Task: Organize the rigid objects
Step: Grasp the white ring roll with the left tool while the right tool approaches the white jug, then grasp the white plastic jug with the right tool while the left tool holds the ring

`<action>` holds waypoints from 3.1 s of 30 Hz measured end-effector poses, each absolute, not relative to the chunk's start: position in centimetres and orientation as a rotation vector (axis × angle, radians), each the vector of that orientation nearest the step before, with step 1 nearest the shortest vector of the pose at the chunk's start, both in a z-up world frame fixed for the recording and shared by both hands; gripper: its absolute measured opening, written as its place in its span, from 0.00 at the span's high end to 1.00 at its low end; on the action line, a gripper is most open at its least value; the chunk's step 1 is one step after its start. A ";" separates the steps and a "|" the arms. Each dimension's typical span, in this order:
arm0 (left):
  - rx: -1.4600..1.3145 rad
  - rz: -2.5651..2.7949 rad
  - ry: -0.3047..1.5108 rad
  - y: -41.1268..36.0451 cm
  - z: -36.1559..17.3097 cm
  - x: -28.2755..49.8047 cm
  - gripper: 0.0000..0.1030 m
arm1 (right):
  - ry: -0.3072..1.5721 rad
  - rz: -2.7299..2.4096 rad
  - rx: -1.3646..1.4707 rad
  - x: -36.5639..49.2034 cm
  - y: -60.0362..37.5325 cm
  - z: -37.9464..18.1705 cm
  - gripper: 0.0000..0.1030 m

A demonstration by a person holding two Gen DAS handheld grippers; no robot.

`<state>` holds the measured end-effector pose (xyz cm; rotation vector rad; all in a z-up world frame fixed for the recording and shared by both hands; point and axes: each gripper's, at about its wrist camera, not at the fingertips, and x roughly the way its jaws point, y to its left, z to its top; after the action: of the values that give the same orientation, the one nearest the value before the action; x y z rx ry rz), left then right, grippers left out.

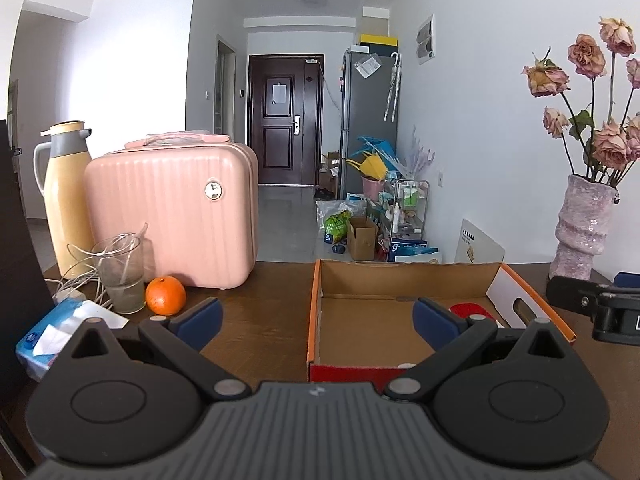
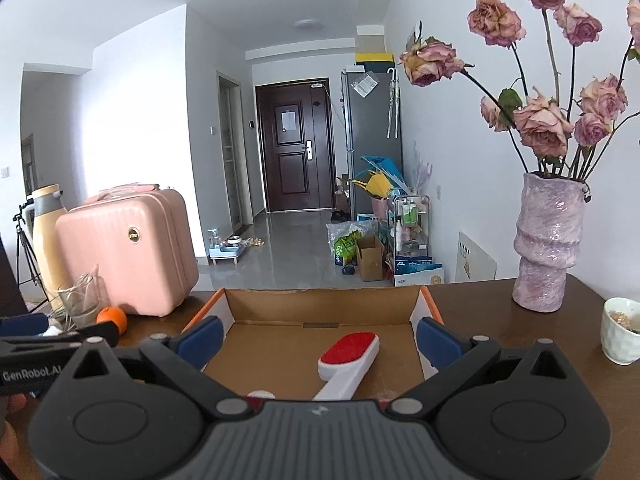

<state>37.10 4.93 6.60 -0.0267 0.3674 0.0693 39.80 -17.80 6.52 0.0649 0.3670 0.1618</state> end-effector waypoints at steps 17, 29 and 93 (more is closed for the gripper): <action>-0.016 0.080 0.362 5.4 5.7 30.4 0.00 | 0.343 0.198 0.004 32.9 -18.4 4.5 0.00; -0.003 0.084 0.427 5.9 3.2 26.9 0.00 | 0.394 0.197 -0.017 29.3 -19.1 1.7 0.00; -0.042 0.021 0.541 5.2 -2.8 25.6 0.76 | 0.582 0.197 0.029 28.6 -18.1 -5.1 0.00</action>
<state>25.58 5.17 -2.83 -0.0422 0.5409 0.0212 28.57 -18.08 -5.14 0.0288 0.5819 0.1975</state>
